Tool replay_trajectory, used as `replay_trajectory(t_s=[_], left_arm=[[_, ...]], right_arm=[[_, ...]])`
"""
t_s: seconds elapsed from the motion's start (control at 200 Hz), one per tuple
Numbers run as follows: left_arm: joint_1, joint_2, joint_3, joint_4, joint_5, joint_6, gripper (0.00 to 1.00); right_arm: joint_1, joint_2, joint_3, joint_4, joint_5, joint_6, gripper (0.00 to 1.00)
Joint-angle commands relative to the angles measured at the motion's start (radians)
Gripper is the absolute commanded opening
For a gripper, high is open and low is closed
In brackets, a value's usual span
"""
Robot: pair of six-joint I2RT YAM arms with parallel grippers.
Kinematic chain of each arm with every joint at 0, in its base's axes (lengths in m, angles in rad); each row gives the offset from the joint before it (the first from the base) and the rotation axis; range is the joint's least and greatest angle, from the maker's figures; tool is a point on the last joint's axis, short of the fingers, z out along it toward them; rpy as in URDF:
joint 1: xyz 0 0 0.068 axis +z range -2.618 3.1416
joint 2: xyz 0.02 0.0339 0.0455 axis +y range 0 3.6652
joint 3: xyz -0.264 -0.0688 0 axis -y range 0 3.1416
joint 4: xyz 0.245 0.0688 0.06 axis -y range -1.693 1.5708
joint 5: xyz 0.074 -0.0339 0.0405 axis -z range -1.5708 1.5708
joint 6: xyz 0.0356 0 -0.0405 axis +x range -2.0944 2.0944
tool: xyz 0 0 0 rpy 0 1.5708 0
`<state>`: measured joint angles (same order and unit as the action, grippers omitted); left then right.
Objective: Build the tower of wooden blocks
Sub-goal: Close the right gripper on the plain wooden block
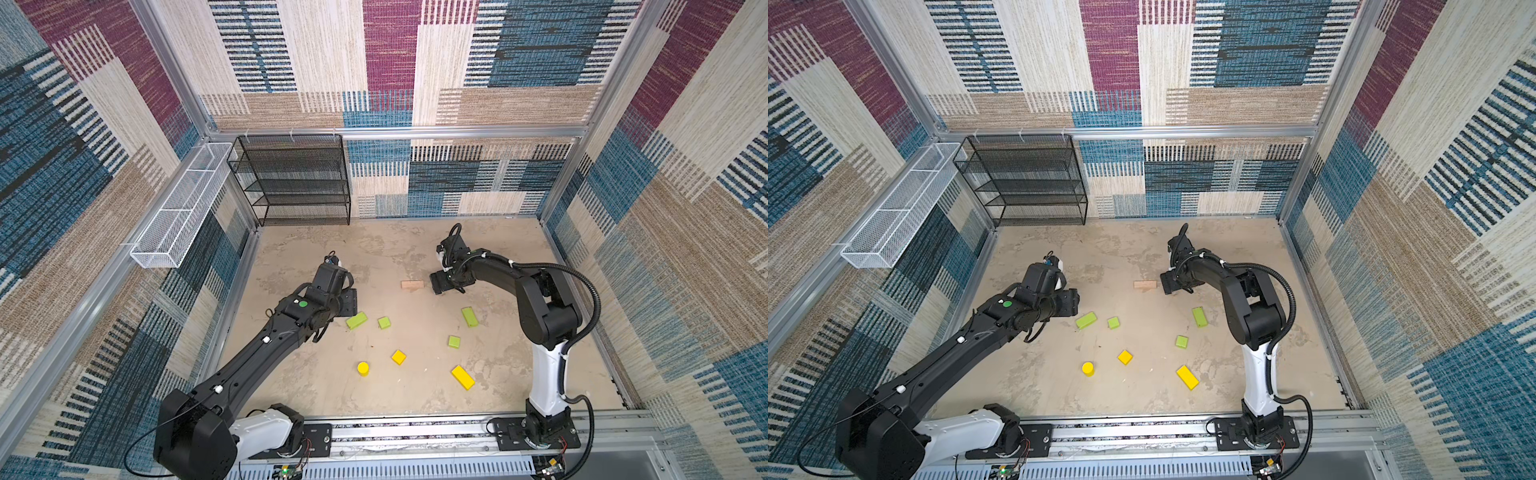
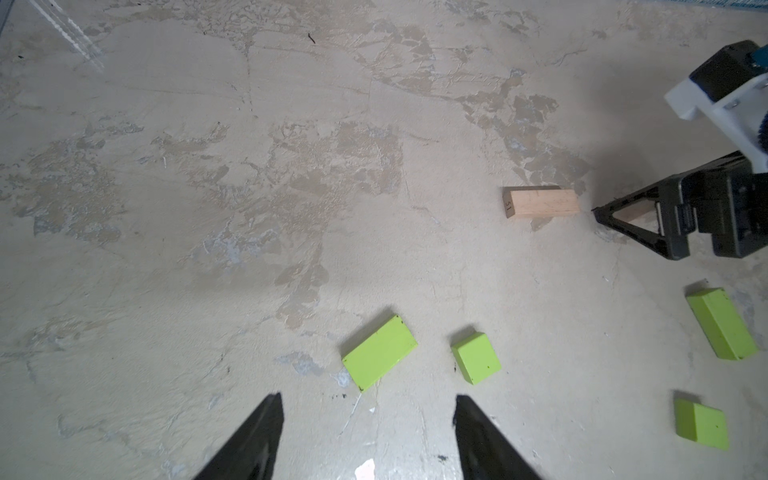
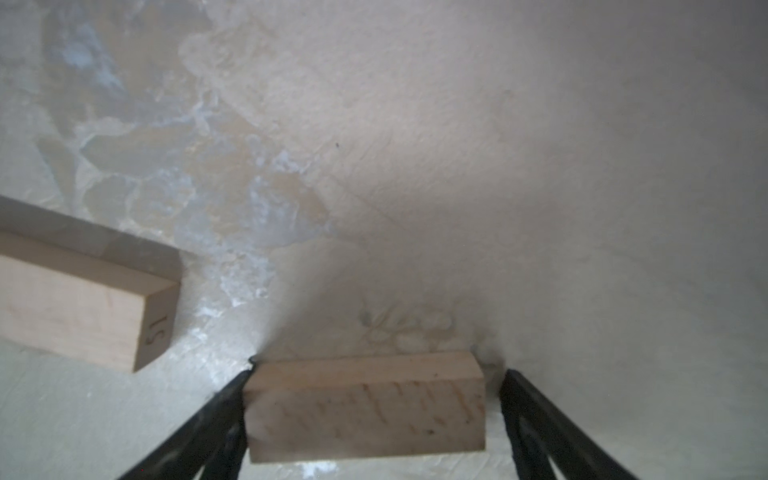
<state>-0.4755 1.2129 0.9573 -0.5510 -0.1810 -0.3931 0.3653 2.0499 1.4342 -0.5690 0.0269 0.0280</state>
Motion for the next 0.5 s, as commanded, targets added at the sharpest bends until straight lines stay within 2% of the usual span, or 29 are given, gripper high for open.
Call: replay_trajectory(t_s=[0.0,0.255,0.496], left_arm=[[0.001,0.007,0.006,-0.014,-0.007,-0.015,0.7],[0.001,0.021,0.017,-0.015,0.002,-0.013,0.7],[0.0,0.031,0.025,-0.013,0.008,-0.009,0.7]], right_arm=[[0.002,0.004,-0.01,-0.006,0.006,0.018,0.85],[0.004,-0.017,-0.029,-0.009,-0.001,0.047,0.67],[0.022,-0.07,-0.061,-0.026,0.003,0.147,0.61]])
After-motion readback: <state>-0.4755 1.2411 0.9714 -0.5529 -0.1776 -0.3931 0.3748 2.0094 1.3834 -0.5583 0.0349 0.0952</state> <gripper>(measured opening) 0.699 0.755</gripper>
